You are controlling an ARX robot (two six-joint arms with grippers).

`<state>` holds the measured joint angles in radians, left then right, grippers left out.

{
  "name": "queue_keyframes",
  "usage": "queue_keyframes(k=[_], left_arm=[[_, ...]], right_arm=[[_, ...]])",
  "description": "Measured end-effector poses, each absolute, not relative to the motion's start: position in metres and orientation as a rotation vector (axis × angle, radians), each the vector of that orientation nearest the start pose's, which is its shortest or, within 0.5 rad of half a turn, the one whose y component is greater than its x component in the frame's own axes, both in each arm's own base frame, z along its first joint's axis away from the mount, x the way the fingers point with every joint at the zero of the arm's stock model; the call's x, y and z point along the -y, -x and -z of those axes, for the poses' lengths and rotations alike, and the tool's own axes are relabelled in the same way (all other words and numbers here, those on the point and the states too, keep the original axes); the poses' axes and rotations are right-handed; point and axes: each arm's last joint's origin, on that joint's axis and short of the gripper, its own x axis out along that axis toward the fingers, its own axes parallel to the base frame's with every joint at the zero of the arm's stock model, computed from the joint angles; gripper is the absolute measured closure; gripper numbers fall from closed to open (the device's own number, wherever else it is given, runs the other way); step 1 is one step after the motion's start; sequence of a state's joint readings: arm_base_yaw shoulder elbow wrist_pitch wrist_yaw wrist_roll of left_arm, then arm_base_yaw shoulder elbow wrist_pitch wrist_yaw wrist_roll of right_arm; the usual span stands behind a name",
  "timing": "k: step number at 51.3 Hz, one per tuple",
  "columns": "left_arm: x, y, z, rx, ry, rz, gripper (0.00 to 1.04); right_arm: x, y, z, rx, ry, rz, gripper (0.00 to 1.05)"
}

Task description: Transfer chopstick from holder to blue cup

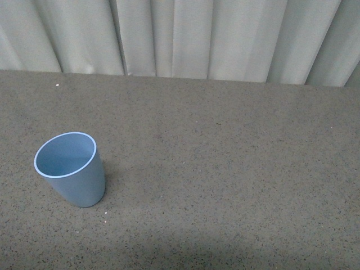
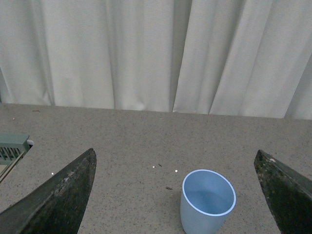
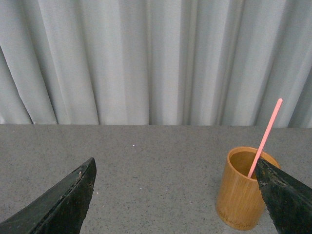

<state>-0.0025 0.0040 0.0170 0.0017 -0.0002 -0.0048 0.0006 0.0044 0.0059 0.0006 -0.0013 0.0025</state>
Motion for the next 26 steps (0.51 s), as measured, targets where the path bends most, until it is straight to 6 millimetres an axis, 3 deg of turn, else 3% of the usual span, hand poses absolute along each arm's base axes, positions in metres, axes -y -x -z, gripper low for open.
queue_keyframes(k=[26], left_arm=[[0.0002,-0.0969,-0.1692,0.015,0.005,0.003,0.09]], right_arm=[[-0.0001,-0.0976,-0.1652,0.002,-0.002,-0.002,0.09]])
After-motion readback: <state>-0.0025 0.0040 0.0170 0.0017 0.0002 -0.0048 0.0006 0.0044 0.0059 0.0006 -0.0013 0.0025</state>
